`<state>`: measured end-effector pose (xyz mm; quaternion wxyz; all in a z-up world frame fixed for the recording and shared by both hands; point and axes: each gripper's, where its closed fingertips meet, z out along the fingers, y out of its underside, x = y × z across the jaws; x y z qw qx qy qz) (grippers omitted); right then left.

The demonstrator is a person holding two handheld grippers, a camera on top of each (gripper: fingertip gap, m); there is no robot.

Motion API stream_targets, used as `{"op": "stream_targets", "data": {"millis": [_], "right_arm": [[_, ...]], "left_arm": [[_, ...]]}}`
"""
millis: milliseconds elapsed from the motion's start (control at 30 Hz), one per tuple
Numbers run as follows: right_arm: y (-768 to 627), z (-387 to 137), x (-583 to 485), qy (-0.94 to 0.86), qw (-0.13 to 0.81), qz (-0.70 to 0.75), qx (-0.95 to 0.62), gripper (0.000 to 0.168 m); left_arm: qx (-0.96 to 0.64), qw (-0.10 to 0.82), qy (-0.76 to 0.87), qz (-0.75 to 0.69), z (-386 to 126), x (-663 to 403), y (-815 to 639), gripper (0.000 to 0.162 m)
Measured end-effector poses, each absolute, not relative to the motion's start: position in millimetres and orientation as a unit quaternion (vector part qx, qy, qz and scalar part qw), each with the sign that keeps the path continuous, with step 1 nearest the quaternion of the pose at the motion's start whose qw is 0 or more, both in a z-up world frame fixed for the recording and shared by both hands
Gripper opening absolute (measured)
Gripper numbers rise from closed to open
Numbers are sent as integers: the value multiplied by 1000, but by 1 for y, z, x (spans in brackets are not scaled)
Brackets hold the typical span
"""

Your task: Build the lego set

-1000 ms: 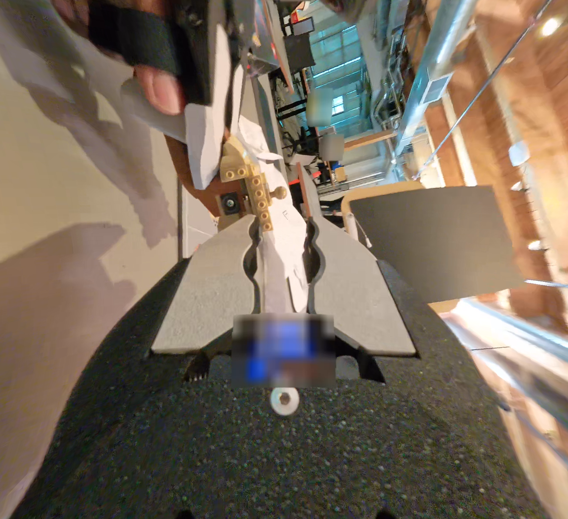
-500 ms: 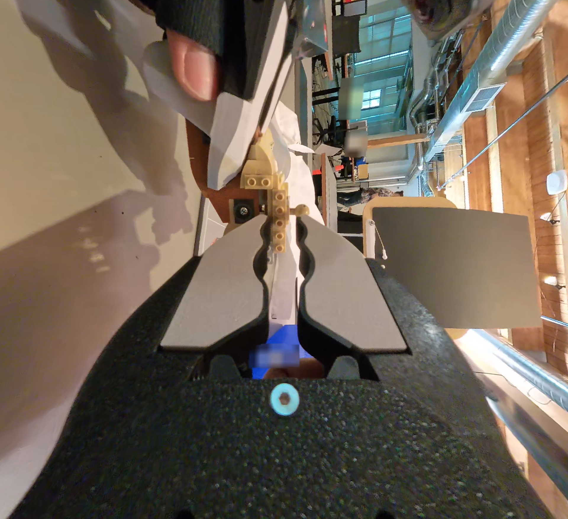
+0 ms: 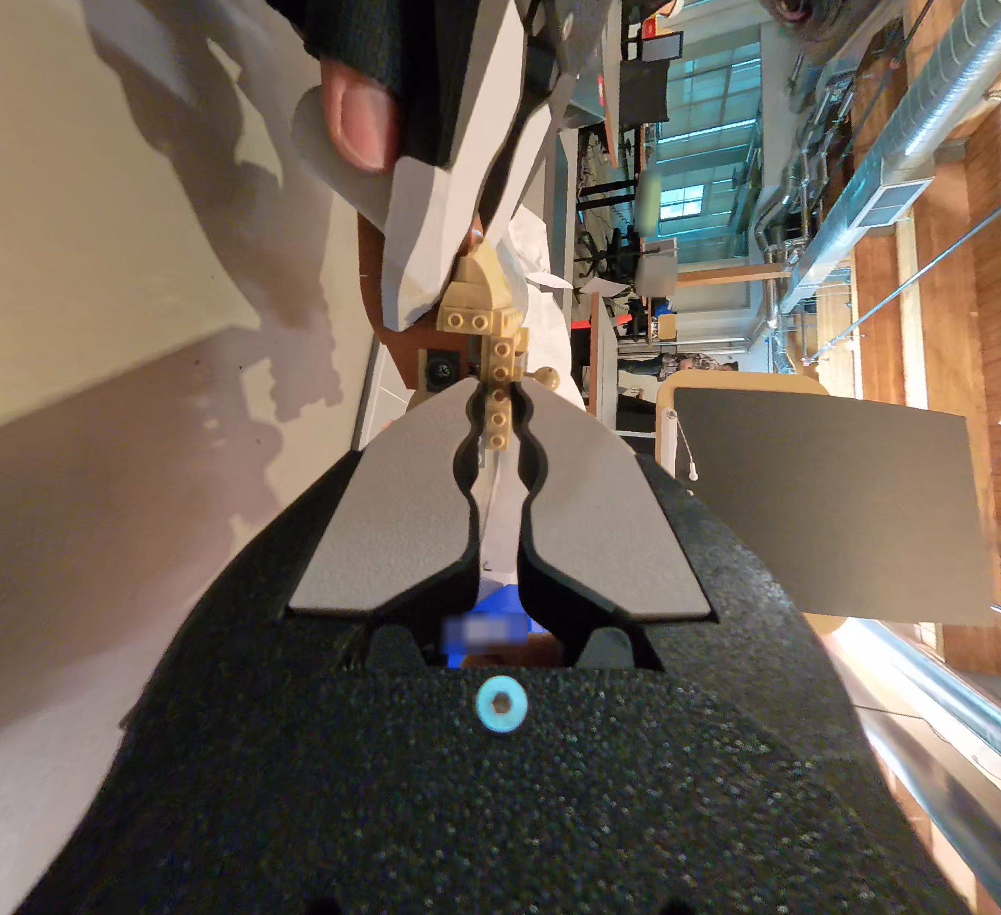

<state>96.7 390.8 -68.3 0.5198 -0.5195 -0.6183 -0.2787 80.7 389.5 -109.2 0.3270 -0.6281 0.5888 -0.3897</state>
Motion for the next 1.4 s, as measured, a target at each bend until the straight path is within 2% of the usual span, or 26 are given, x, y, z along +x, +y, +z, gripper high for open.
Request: {"op": "stream_targets", "data": {"millis": [400,500,733,1000,1100,1400], "right_arm": [[389,-68,97,-618,521,-250,-533,9],[393,-67,105,-590,528,-264,-551,27],[394,-72,111,-577,523,-268,-567,30],[397,-80,109,-598,504,-291,-550,30],[397,-78,109,-604,505,-299,-540,25],[390,-71,107,-624,498,-269,-539,25]], "left_arm": [[-628,324,580,-406,-109,82,391,18],[-648,323,558,-405,-111,79,400,18],[-651,303,550,-427,-111,80,397,18],[-650,289,545,-444,-110,80,394,18],[-644,275,546,-461,-109,80,389,18],[-621,267,554,-487,-102,80,381,19]]}}
